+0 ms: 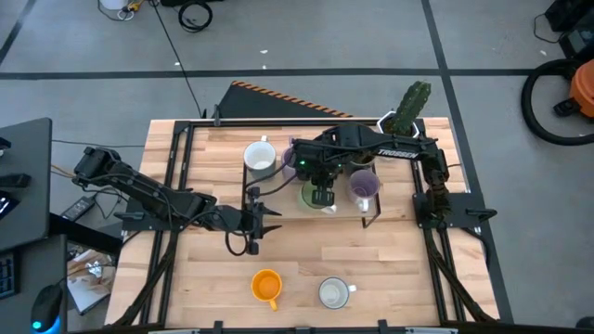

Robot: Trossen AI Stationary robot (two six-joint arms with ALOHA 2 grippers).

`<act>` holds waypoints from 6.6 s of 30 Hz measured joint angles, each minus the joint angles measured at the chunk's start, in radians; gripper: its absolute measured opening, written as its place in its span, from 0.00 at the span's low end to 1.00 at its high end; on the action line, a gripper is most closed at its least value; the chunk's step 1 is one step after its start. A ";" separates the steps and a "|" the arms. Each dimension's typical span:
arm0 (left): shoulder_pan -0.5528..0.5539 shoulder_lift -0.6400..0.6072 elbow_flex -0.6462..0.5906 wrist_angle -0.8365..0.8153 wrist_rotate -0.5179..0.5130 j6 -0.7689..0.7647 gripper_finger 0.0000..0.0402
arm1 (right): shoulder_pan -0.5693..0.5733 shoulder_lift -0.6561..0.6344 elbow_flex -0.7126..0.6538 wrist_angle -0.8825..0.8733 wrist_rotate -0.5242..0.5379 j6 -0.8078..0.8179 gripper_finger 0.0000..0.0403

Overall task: Place coffee mugs
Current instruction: Adjust the green mug on the shelf

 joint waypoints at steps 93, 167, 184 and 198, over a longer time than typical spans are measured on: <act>0.117 0.173 -0.001 0.294 -0.159 -0.011 0.37 | 0.402 -0.568 -0.907 0.721 0.402 -0.228 0.40; 0.115 0.172 -0.001 0.381 -0.154 -0.060 0.37 | 0.277 -0.467 -0.842 0.766 0.232 0.148 0.40; 0.139 0.172 -0.001 0.402 -0.088 -0.061 0.37 | 0.326 -0.480 -0.676 0.570 0.322 0.124 0.40; 0.145 0.173 -0.001 0.448 -0.070 -0.061 0.37 | 0.303 -0.478 -0.658 0.538 0.323 0.073 0.40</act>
